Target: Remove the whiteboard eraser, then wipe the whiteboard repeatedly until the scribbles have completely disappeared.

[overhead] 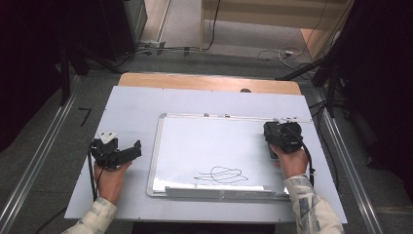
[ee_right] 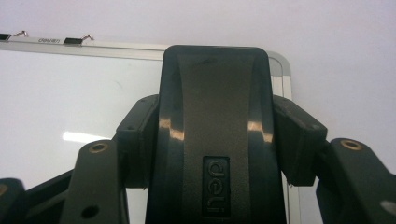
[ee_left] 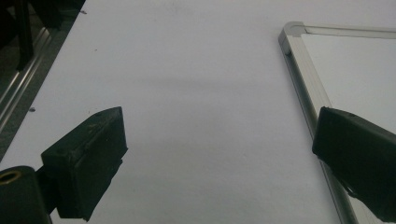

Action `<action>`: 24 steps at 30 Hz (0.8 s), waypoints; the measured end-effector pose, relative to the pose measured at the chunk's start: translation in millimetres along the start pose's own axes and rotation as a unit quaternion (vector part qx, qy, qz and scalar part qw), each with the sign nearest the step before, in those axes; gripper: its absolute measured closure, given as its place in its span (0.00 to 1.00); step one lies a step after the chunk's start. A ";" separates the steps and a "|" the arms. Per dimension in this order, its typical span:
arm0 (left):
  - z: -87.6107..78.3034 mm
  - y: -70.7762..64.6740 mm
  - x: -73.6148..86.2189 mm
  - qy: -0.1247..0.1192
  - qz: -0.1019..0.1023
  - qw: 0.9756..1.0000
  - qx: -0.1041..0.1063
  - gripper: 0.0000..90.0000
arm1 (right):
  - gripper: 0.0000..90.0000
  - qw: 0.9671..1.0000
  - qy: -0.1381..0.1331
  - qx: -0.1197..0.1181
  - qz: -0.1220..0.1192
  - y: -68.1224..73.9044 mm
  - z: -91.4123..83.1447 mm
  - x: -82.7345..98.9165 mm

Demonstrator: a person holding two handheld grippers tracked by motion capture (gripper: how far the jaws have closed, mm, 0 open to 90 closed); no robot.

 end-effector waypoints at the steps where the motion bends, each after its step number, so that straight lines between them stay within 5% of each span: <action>1: -0.3 -0.1 -0.1 -0.001 0.001 1.000 0.000 0.04 | 0.42 1.000 -0.001 -0.003 -0.001 0.7 -1.8 0.3; 24: -0.5 -2.0 1.0 0.001 0.004 1.000 0.001 0.04 | 0.42 0.997 0.006 -0.061 -0.043 41.2 -23.9 19.6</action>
Point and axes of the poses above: each handheld gripper's, and its own axes: z roughly forward along the jaws, x roughly out of its underside, y roughly to its left, the point moved 9 cm from there along z, roughly forward along the jaws, and after that the axes turned 9 degrees about -y, right-handed, at the moved point
